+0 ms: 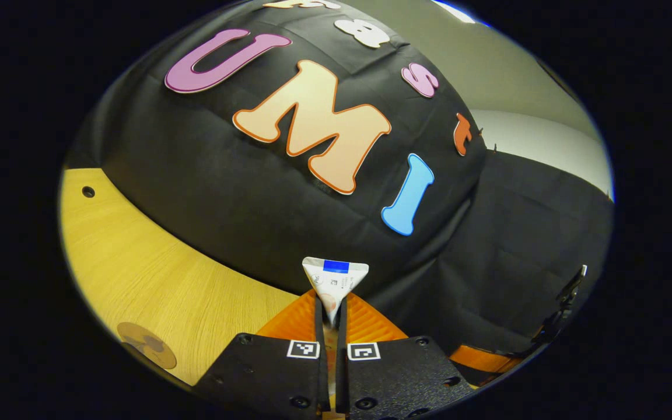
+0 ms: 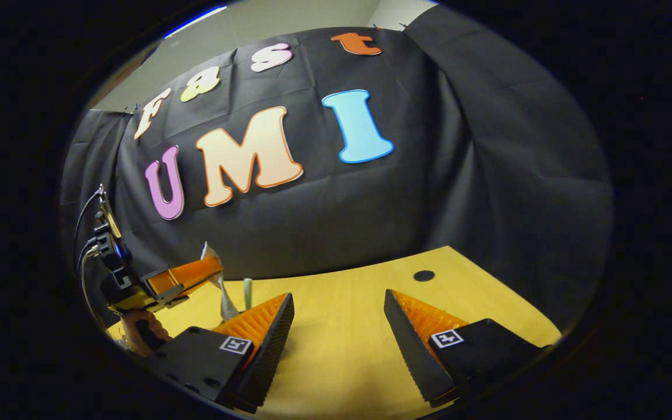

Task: Put the toothbrush and toothpaste on the desktop into the cup, then pick up the cup and place it on the coaster on the desktop.

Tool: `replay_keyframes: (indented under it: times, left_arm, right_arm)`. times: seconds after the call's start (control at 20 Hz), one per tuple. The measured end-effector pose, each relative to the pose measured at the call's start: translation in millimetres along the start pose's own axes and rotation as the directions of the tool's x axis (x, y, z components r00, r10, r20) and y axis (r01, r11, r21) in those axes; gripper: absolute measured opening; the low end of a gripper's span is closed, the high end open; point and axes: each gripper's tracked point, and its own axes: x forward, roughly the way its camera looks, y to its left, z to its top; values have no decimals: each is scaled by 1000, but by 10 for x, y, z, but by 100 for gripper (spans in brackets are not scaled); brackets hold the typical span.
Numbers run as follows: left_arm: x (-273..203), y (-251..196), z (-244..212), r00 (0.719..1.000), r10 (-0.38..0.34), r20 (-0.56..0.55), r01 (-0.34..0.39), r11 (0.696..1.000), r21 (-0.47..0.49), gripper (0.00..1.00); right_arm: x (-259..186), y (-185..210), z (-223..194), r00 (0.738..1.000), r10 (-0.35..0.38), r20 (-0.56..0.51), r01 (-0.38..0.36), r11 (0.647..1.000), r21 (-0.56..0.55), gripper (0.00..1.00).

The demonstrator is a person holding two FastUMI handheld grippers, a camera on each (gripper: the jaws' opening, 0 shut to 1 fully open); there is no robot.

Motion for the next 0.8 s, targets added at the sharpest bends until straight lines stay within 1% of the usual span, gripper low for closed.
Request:
replay_keyframes:
  times: [0.1, 0.15, 0.2, 0.25, 0.4, 0.5, 0.6, 0.65, 0.7, 0.8]
  left_arm:
    - [40, 18, -74, 1000, 11, 4, -11, 998, 57, 3]
    - [46, 4, -126, 1000, 8, 0, -8, 998, 57, 3]
    - [50, 10, -163, 1000, 13, -8, -12, 998, 55, 6]
    - [49, 12, -201, 1000, 17, -16, -16, 998, 57, 3]
    - [16, -7, -253, 999, 20, -26, -18, 995, 97, 4]
    - [-2, 0, -259, 1000, 21, -24, -18, 993, 112, 7]
    - [-58, 27, -287, 999, 28, -29, -25, 995, 98, 11]
    - [-71, 36, -280, 999, 33, -24, -30, 996, 89, 15]
    - [-110, 48, -244, 999, 41, -14, -40, 996, 85, 16]
    - [-172, 32, -184, 999, 43, 7, -44, 996, 82, 33]
  right_arm:
    - [-25, -155, -88, 1000, -14, -18, 14, 999, 30, 95]
    - [-4, -214, -159, 999, -19, -39, 21, 999, 47, 95]
    - [3, -253, -231, 998, -21, -60, 25, 998, 60, 95]
    - [5, -260, -270, 997, -17, -69, 21, 998, 65, 95]
    - [19, -241, -256, 998, -7, -62, 9, 999, 40, 95]
    - [27, -210, -264, 998, 5, -66, -3, 1000, 28, 95]
    - [16, -201, -284, 997, 12, -75, -11, 1000, 18, 95]
    - [5, -201, -284, 997, 13, -76, -13, 1000, 11, 95]
    - [-16, -202, -263, 997, 12, -74, -12, 1000, 3, 95]
    - [-45, -216, -242, 998, 15, -68, -15, 1000, -6, 95]
